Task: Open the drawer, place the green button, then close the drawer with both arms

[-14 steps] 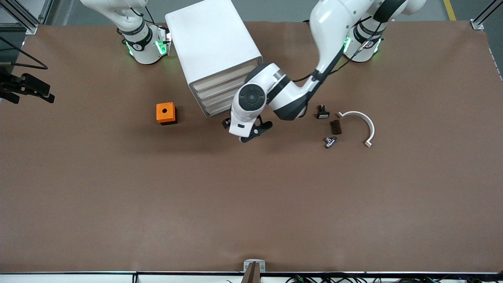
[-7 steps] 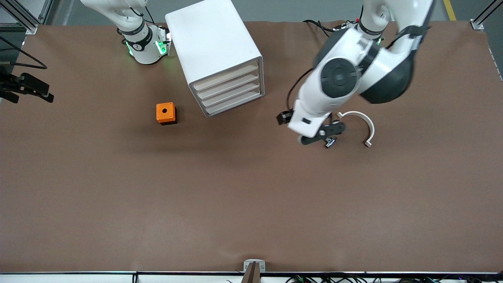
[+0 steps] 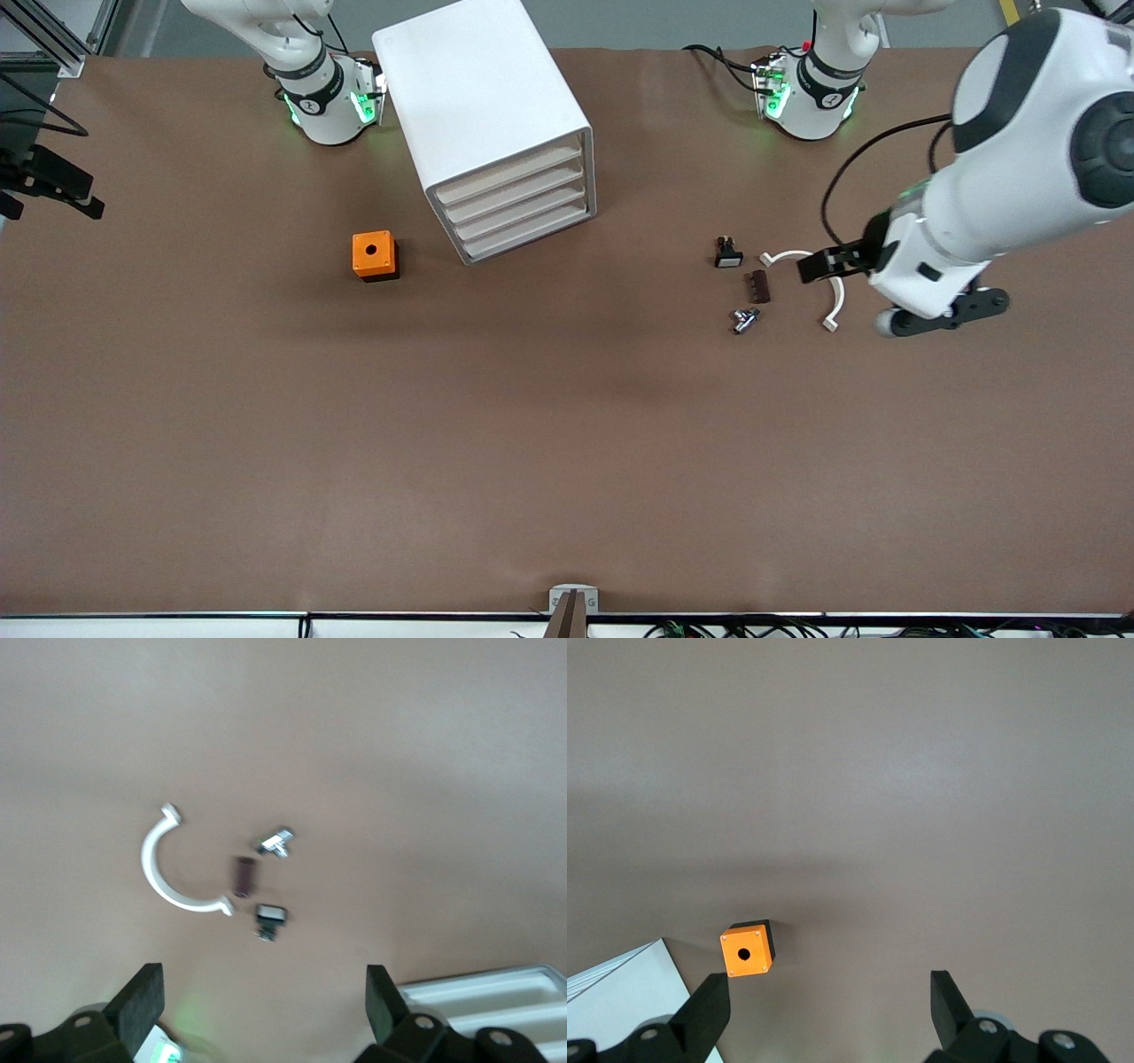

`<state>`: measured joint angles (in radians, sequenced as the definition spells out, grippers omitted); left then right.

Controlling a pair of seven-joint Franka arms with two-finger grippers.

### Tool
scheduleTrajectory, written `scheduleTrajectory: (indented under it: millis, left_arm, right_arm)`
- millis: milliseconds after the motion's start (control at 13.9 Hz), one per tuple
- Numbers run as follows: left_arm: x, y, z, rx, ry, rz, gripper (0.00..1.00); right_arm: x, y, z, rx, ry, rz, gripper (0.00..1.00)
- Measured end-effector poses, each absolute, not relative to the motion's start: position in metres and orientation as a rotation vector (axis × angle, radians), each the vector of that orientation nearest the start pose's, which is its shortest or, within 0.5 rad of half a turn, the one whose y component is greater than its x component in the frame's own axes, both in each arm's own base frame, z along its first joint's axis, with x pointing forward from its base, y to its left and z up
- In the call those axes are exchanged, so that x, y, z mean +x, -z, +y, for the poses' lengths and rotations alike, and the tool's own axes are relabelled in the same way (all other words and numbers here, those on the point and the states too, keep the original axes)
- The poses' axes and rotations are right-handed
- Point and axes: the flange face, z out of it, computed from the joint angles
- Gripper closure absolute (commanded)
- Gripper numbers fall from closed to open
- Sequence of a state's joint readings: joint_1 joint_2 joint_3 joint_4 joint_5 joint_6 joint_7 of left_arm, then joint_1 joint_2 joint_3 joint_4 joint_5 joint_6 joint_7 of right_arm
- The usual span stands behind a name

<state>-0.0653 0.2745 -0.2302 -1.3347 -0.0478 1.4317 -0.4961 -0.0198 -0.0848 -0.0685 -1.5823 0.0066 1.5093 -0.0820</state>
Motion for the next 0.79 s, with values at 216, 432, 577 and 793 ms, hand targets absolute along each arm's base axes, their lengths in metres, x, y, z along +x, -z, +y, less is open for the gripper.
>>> scheduleTrajectory:
  millis: [216,432,577,793]
  left_arm:
    - [0.6,-0.58,-0.116,-3.148,-0.264,-0.261,0.0]
    - [0.597,-0.593,-0.09,-3.159,-0.237,-0.217,0.0]
    - [0.593,-0.595,-0.087,-3.151,-0.234,-0.204,0.0]
    - [0.586,-0.596,-0.077,-3.138,-0.237,-0.177,0.0]
  right_arm:
    - [0.517,-0.66,-0.046,-3.13,0.022,0.007,0.0]
    - [0.517,-0.657,-0.046,-3.129,0.013,0.005,0.0]
    - [0.517,-0.657,-0.046,-3.129,0.012,0.004,0.0]
    - [0.517,-0.657,-0.046,-3.129,0.011,0.004,0.0]
